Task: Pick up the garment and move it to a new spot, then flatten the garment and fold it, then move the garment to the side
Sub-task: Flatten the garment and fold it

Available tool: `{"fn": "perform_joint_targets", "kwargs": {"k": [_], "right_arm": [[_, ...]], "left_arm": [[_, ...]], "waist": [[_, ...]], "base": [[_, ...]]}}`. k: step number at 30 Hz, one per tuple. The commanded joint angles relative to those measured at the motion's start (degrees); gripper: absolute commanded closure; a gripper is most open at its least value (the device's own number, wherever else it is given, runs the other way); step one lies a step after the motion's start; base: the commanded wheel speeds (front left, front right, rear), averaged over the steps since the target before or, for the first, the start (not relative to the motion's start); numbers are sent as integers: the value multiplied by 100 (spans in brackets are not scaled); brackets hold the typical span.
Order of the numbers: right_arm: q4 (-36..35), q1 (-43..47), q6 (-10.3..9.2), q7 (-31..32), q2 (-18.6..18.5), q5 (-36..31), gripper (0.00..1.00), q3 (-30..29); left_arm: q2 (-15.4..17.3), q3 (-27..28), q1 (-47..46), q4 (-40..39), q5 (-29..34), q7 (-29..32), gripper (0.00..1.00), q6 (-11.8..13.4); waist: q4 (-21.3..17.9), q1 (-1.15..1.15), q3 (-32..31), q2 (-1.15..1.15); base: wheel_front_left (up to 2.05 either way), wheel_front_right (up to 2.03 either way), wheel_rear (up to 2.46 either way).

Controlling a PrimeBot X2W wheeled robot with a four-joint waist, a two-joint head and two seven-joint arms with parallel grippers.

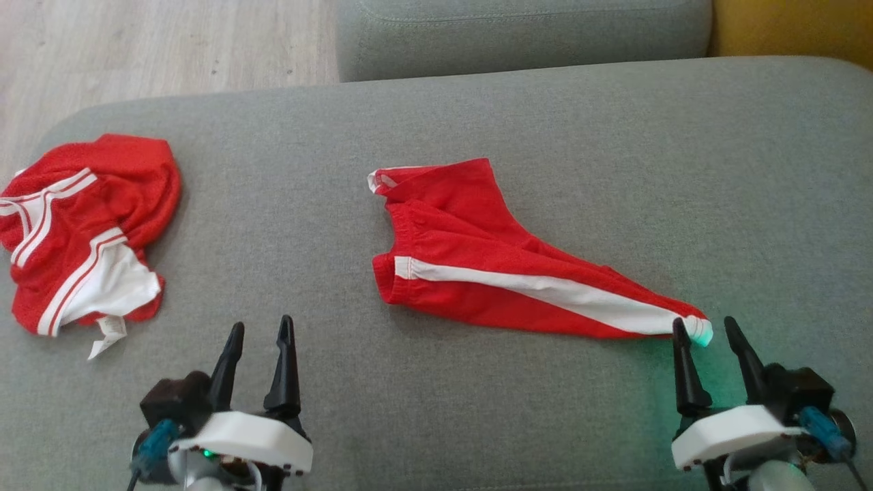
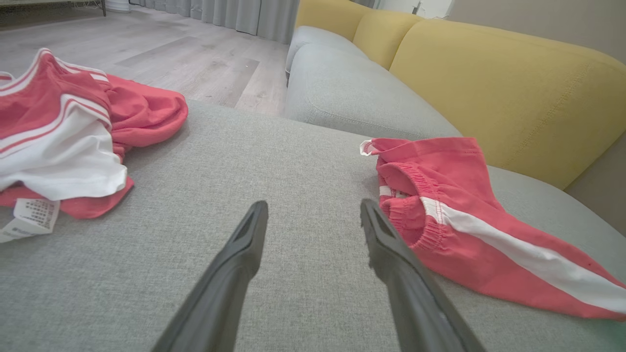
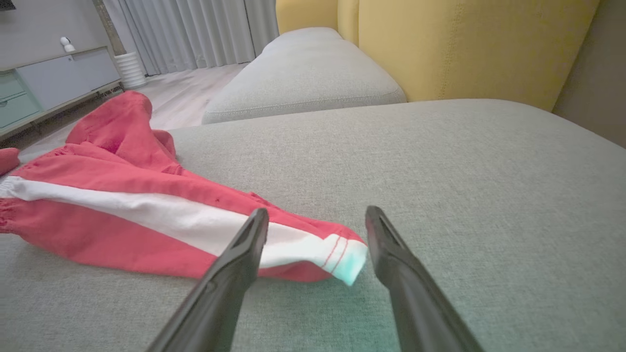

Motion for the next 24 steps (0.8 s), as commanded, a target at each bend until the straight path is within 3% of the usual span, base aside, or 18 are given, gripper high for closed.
{"fn": "perform_joint_targets", "kwargs": {"k": [1,24], "right_arm": [[-214,-144,-4,-79,-31,-58,0,173],[-1499,389,-4,40,-30,-219,0,365]], "left_arm": [[8,168,-181,-153,37,-71,0,-21],[8,133,-7,41,165,-71,0,-116]], "waist": [[9,0,-27,0],[-44,0,-251,0]], "base": [[0,0,0],[0,0,0]]}}
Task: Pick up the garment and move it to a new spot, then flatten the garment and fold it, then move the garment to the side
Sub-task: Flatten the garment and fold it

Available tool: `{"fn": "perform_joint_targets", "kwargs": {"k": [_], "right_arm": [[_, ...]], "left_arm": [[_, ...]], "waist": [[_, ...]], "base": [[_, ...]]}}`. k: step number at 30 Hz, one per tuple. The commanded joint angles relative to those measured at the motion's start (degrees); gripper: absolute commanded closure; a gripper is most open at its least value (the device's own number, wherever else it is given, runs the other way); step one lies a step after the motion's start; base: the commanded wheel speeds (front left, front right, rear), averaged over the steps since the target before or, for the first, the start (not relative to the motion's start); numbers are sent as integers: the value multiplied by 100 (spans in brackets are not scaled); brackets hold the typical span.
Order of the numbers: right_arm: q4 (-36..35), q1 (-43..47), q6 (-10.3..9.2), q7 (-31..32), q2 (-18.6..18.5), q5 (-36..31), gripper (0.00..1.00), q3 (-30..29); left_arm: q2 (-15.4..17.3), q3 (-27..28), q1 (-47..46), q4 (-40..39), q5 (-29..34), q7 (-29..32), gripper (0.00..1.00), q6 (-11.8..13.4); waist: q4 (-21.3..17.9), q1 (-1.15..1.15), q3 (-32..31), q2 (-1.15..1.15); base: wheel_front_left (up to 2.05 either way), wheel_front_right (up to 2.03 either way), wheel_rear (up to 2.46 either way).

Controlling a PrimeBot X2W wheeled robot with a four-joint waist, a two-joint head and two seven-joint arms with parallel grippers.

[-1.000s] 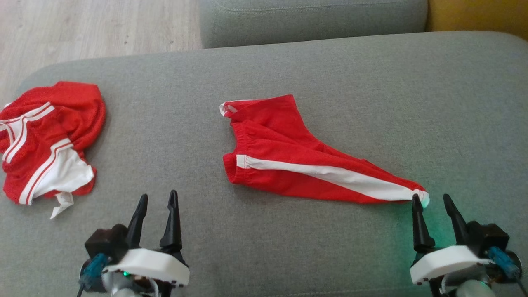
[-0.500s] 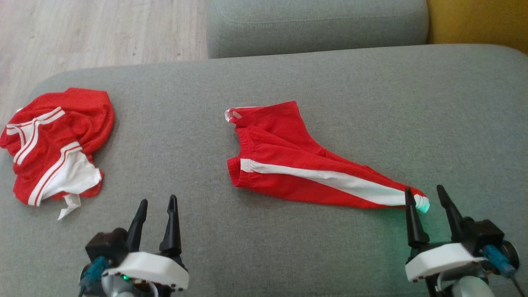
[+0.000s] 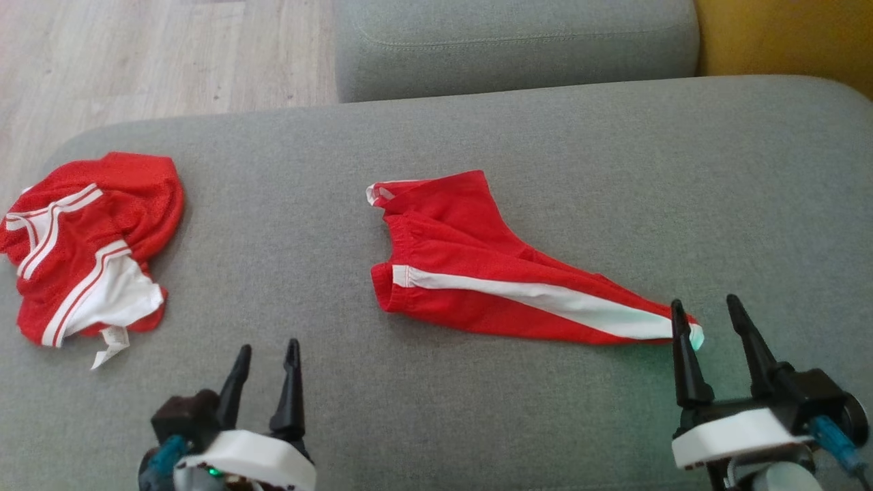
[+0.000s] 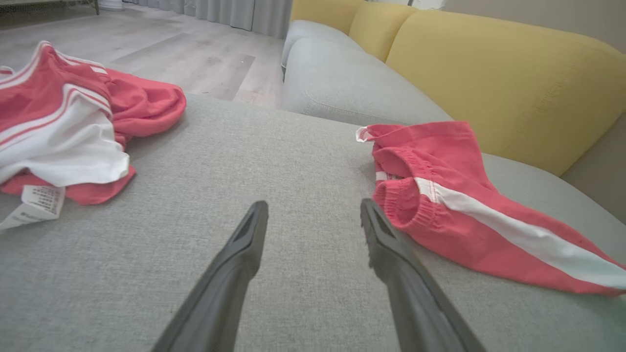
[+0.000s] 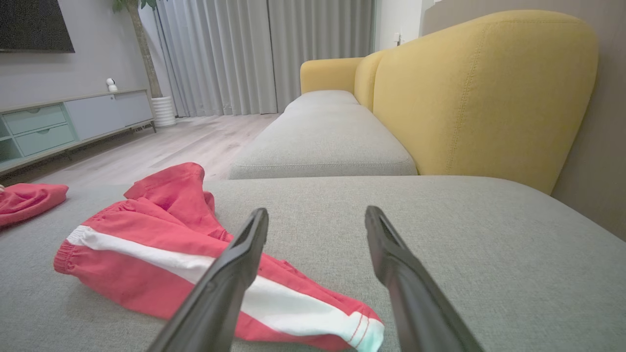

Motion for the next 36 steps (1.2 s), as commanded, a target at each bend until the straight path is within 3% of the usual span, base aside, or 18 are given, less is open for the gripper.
{"fn": "perform_joint_targets", "kwargs": {"k": [1,9,13,18,24,28,29,30,32,33,34,36], "right_arm": [[-224,-15,-4,37,-30,-16,0,164],[-344,-130,-4,84,-30,-9,0,263],[-340,-229,-4,80,-30,19,0,340],[-253,-321,-4,51,-30,80,0,419],[-163,-316,-4,8,-30,124,0,376],[-122,-327,-4,-10,-30,153,0,367],[-112,-336,-4,-13,-30,161,0,364],[-112,-336,-4,-13,-30,161,0,364],[-91,-347,-4,-19,-30,174,0,359],[-83,-347,-4,-22,-30,182,0,354],[-75,-344,-4,-26,-30,186,0,347],[-58,-322,-4,-33,-30,191,0,329]], "left_arm": [[7,76,-215,-134,64,-71,0,-48],[7,-719,-1201,302,-104,-59,0,-291],[7,-1163,-1880,807,-285,159,0,-209],[7,-1389,-2405,1520,-409,400,0,113],[7,-1594,-2623,1837,-584,275,0,151],[7,-1706,-2682,1985,-661,206,25,133],[7,-1746,-2703,2023,-659,195,40,115],[7,-1746,-2703,2023,-659,195,40,115],[7,-1816,-2743,2052,-686,155,62,59],[7,-1844,-2761,2055,-702,135,85,49],[7,-1877,-2772,2048,-719,119,100,34],[7,-1929,-2767,1979,-745,74,100,8]], "waist": [[-22,0,34,0],[-186,0,357,0],[-325,0,555,0],[-519,0,670,0],[-598,0,682,0],[-596,0,672,0],[-592,0,669,0],[-592,0,669,0],[-580,0,657,0],[-568,0,653,0],[-551,0,648,0],[-507,0,633,0]], "base": [[0,0,0],[0,0,0],[0,0,0],[0,0,0],[0,0,0],[0,0,0],[0,0,0],[0,0,0],[0,0,0],[0,0,0],[0,0,0],[0,0,0]]}}
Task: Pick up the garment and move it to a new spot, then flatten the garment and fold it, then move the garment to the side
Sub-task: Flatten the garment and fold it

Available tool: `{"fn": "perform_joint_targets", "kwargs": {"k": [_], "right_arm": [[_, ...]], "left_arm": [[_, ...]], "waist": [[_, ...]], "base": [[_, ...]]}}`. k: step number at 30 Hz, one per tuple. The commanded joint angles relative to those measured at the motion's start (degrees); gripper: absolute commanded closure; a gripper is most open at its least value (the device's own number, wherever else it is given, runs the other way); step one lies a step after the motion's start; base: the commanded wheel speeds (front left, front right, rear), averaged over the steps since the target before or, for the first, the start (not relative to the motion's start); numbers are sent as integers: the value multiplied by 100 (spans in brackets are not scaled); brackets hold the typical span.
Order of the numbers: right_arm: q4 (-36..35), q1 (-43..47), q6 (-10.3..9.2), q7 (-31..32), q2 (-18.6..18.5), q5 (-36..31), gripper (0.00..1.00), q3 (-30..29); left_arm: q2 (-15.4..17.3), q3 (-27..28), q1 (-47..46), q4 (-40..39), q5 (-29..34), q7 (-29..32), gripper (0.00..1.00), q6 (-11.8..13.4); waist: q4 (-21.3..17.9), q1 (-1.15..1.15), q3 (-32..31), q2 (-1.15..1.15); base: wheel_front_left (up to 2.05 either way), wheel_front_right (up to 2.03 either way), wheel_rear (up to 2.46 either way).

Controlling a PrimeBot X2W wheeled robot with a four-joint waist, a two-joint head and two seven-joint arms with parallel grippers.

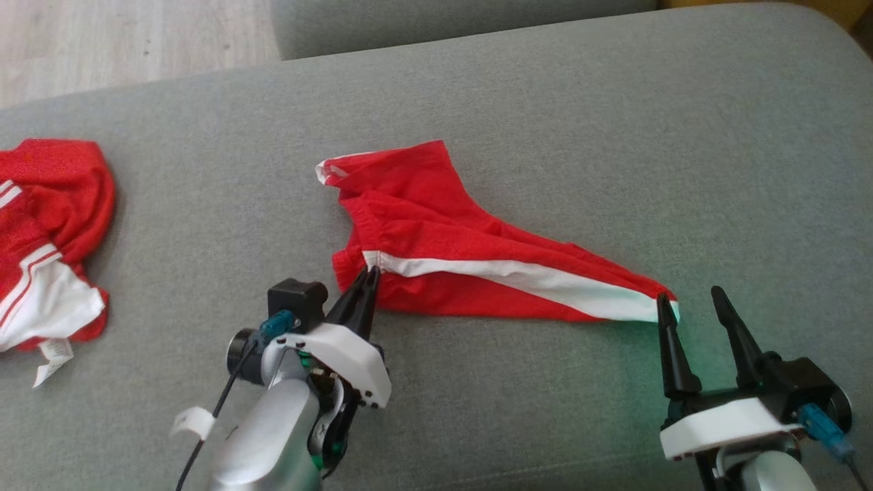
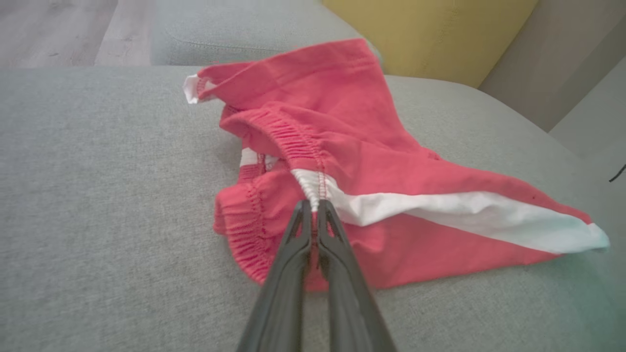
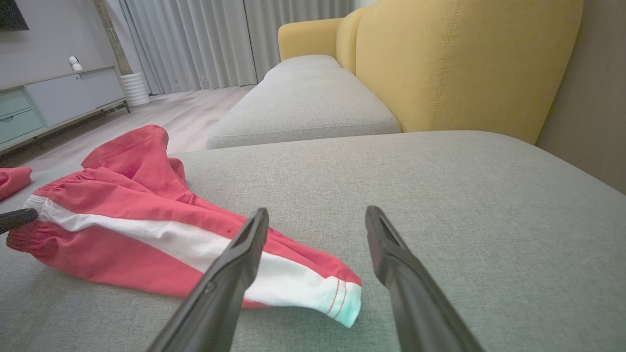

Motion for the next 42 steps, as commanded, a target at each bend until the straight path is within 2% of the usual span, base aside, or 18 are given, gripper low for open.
{"fn": "perform_joint_targets", "kwargs": {"k": [1,4,12,14,15,17,18,20,23,29,35,38,42], "right_arm": [[-146,-144,-4,-74,-30,30,0,115],[-118,-80,-4,-79,-30,39,0,91],[-99,47,-4,-86,-30,30,0,-15],[-92,45,-4,-82,-30,21,0,-23],[-87,38,-4,-75,-30,14,0,-17],[-74,24,-4,-58,-30,-4,0,-6],[-68,16,-4,-54,-30,-11,0,-3],[-54,1,-4,-46,-30,-28,0,1],[-40,-16,-4,-29,-30,-66,0,6],[-72,56,-4,-42,-30,-118,0,-120],[-181,186,-4,-97,-30,-316,0,-463],[-201,255,-4,-131,-30,-438,0,-614],[-133,345,-4,-167,-30,-573,0,-651]], "left_arm": [[43,113,-291,-222,-31,-75,100,-27],[89,130,-88,-455,-69,-114,100,-32],[550,82,1107,-1508,-192,-49,100,18],[647,52,1381,-1636,-218,5,92,49],[671,32,1487,-1665,-238,26,84,47],[681,10,1623,-1675,-273,22,59,49],[670,-7,1661,-1664,-290,19,52,38],[635,-17,1700,-1645,-323,-3,0,21],[583,42,1768,-1678,-408,-59,0,12],[666,378,2029,-2134,-328,-182,0,182],[641,1083,2328,-2913,111,-200,0,421],[561,1412,2544,-3091,351,-201,0,422],[487,1681,2696,-3048,685,-202,0,257]], "waist": [[39,0,-18,0],[117,0,-49,0],[379,0,-57,0],[439,0,-39,0],[463,0,-28,0],[509,0,-13,0],[522,0,-9,0],[537,0,-11,0],[515,0,-33,0],[428,0,-193,0],[426,0,-444,0],[454,0,-567,0],[555,0,-666,0]], "base": [[0,0,0],[0,0,0],[0,0,0],[0,0,0],[0,0,0],[0,0,0],[0,0,0],[0,0,0],[0,0,0],[0,0,0],[0,0,0],[0,0,0],[0,0,0]]}}
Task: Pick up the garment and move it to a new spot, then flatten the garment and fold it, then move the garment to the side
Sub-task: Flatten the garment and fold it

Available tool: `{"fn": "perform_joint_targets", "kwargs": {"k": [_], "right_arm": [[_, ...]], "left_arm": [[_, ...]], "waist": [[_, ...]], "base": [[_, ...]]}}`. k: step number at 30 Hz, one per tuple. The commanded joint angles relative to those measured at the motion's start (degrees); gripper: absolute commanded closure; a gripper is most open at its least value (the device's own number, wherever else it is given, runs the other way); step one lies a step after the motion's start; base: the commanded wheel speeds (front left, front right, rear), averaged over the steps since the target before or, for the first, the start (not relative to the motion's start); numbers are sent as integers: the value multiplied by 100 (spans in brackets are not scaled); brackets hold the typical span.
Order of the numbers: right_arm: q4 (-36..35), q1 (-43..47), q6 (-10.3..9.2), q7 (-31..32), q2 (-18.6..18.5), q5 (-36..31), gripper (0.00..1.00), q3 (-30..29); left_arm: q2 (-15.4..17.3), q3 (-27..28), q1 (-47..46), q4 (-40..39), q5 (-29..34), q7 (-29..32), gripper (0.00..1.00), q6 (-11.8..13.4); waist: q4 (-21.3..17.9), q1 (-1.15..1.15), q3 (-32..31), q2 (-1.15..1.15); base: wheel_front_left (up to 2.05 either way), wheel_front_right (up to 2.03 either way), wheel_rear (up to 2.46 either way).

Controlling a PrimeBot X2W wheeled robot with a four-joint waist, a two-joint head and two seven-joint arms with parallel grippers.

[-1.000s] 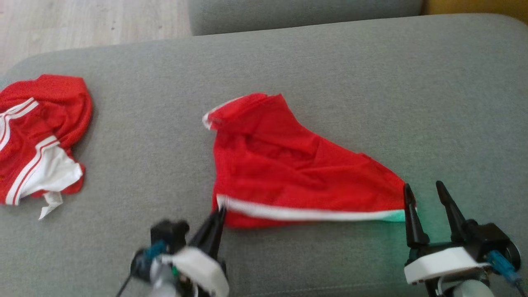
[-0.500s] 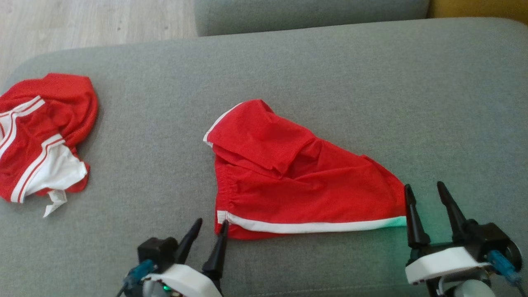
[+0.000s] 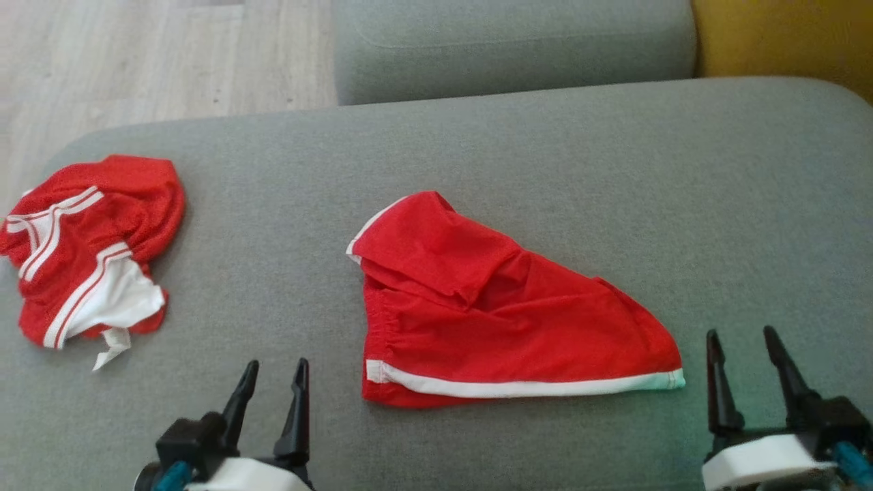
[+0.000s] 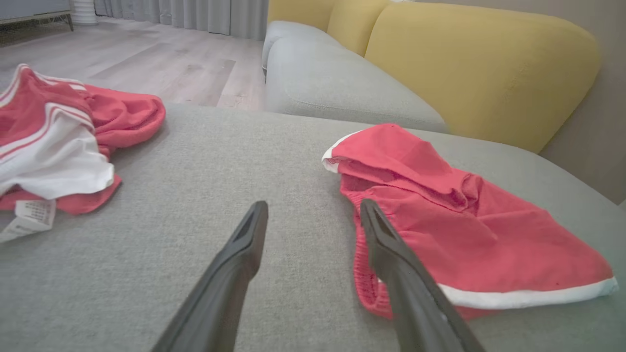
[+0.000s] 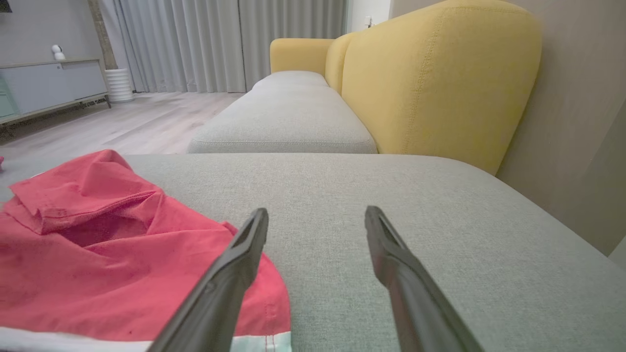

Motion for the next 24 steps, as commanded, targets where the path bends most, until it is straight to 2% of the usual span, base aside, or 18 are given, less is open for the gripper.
{"fn": "perform_joint_targets", "kwargs": {"k": [1,12,24], "right_arm": [[-123,-103,-4,-68,-32,-56,0,151],[162,-117,-4,-81,-32,248,0,728],[204,-163,-4,-81,-32,303,0,764]], "left_arm": [[-47,312,-193,-149,72,-71,0,-59],[-327,965,-113,90,515,-72,0,-561],[-443,1134,-143,210,712,-72,0,-778]], "waist": [[65,0,-42,0],[195,0,-107,0],[227,0,-109,0]], "base": [[0,0,0],[0,0,0],[0,0,0]]}}
